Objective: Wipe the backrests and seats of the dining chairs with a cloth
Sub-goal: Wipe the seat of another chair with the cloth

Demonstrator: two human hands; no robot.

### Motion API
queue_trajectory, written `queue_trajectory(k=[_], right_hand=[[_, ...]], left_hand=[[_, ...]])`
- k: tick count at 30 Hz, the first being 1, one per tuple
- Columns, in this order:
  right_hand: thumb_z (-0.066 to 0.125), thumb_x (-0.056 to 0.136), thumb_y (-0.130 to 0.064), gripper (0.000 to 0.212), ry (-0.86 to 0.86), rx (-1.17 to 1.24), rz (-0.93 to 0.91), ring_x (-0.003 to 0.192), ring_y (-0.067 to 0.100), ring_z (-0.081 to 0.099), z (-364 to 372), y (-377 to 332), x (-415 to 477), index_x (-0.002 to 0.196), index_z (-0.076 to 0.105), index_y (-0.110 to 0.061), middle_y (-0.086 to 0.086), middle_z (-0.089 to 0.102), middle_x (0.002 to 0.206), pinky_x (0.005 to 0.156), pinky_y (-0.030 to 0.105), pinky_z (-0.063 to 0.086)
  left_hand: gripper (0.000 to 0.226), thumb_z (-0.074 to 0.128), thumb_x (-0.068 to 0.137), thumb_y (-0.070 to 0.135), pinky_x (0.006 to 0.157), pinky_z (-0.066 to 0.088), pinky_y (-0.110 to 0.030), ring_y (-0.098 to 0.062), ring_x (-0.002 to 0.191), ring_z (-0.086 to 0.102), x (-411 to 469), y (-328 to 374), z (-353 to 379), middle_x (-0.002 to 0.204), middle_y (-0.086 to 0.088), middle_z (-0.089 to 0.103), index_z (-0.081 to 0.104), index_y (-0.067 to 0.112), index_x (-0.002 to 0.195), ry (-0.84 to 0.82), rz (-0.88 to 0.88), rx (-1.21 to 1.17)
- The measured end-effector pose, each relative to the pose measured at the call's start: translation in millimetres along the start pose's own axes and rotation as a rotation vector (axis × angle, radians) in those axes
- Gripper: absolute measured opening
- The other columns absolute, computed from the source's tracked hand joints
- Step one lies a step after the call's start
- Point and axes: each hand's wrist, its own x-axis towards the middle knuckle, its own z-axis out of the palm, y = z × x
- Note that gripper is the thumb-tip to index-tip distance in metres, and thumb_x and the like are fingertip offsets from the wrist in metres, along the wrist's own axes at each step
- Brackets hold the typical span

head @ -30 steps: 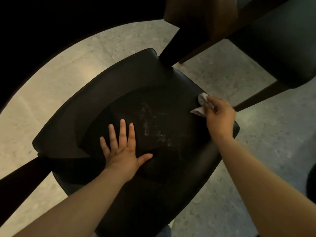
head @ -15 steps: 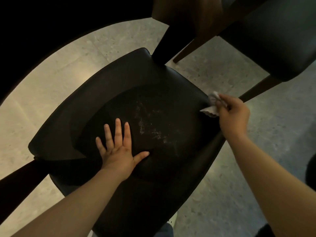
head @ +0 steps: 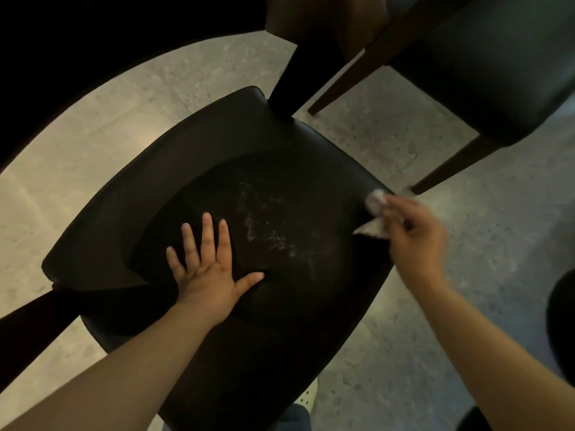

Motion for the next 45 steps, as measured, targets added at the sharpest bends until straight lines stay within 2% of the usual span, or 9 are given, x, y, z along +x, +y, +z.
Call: queue_trajectory(k=[5,12,17,20,23,27,31,38,45], right_hand=[[0.056,0.095,-0.015,0.031,0.162,0.037,0.24,0.113,0.009,0.053,21,8,17,0.125,0.062,-0.019,-0.005,0.059,0.121,0.103,0.04,0.045],[0.058,0.089,-0.017,0.032,0.008,0.08,0.044,0.116,-0.007,0.05,37,-3,-82,0.116,0.061,-0.035,-0.026,0.057,0.116,0.103,0.021,0.041],[0.055,0.091,-0.02,0.029,0.103,0.135,0.098,0.111,0.003,0.057,11,6,-48,0.116,0.063,-0.032,-0.014,0.061,0.118,0.098,0.036,0.05],[0.058,0.094,-0.015,0.03,0.178,0.14,0.209,0.109,0.003,0.056,8,11,-14,0.12,0.063,-0.027,-0.011,0.061,0.118,0.1,0.035,0.049],[0.06,0.093,-0.014,0.031,0.14,0.077,0.209,0.112,0.002,0.052,25,8,-31,0.122,0.064,-0.022,-0.011,0.059,0.123,0.102,0.029,0.044],[0.062,0.09,-0.016,0.031,-0.05,0.12,0.106,0.113,-0.002,0.053,32,-5,-79,0.114,0.064,-0.036,-0.028,0.057,0.114,0.101,0.035,0.048],[0.055,0.089,-0.022,0.032,-0.081,0.081,-0.046,0.115,-0.001,0.052,19,-21,-62,0.115,0.06,-0.04,-0.024,0.057,0.118,0.099,0.032,0.047],[0.057,0.095,-0.017,0.029,-0.017,0.008,0.153,0.115,0.013,0.055,35,-23,25,0.123,0.063,-0.023,-0.008,0.059,0.12,0.103,0.036,0.044],[0.06,0.089,-0.016,0.033,-0.343,0.004,-0.144,0.111,-0.004,0.052,39,-29,-60,0.113,0.067,-0.037,-0.032,0.056,0.109,0.095,0.027,0.049]], left_hand=[[0.111,0.03,0.078,0.083,0.113,-0.014,-0.06,-0.034,0.13,-0.046,-1,2,-1,0.133,-0.001,-0.061,-0.047,0.026,0.132,-0.007,-0.006,0.007],[0.11,0.031,0.08,0.082,0.114,-0.011,-0.061,-0.035,0.133,-0.043,-3,4,-4,0.137,-0.003,-0.058,-0.044,0.024,0.135,-0.021,-0.011,0.014],[0.108,0.03,0.08,0.082,0.114,-0.012,-0.06,-0.035,0.133,-0.043,-4,3,-5,0.138,-0.002,-0.057,-0.046,0.025,0.131,-0.003,0.005,0.019],[0.108,0.031,0.079,0.082,0.114,-0.013,-0.059,-0.034,0.133,-0.043,-2,2,-2,0.138,-0.001,-0.056,-0.047,0.027,0.128,0.013,0.002,0.013],[0.109,0.031,0.078,0.083,0.113,-0.014,-0.059,-0.034,0.133,-0.043,-1,2,-2,0.138,-0.001,-0.057,-0.047,0.027,0.129,0.012,-0.006,0.024],[0.109,0.032,0.078,0.083,0.114,-0.013,-0.059,-0.034,0.133,-0.043,-1,1,-3,0.138,-0.001,-0.057,-0.046,0.027,0.13,0.002,-0.008,0.017],[0.108,0.031,0.076,0.085,0.113,-0.014,-0.057,-0.031,0.134,-0.042,-3,-3,-2,0.14,0.002,-0.054,-0.044,0.03,0.13,0.031,0.026,-0.009],[0.111,0.037,0.077,0.083,0.112,-0.017,-0.056,-0.03,0.132,-0.044,-1,-3,0,0.139,0.003,-0.055,-0.042,0.031,0.134,0.021,0.023,-0.038],[0.11,0.036,0.077,0.084,0.112,-0.018,-0.057,-0.03,0.131,-0.045,0,-3,-1,0.136,0.002,-0.057,-0.043,0.03,0.132,0.006,0.026,-0.03]])
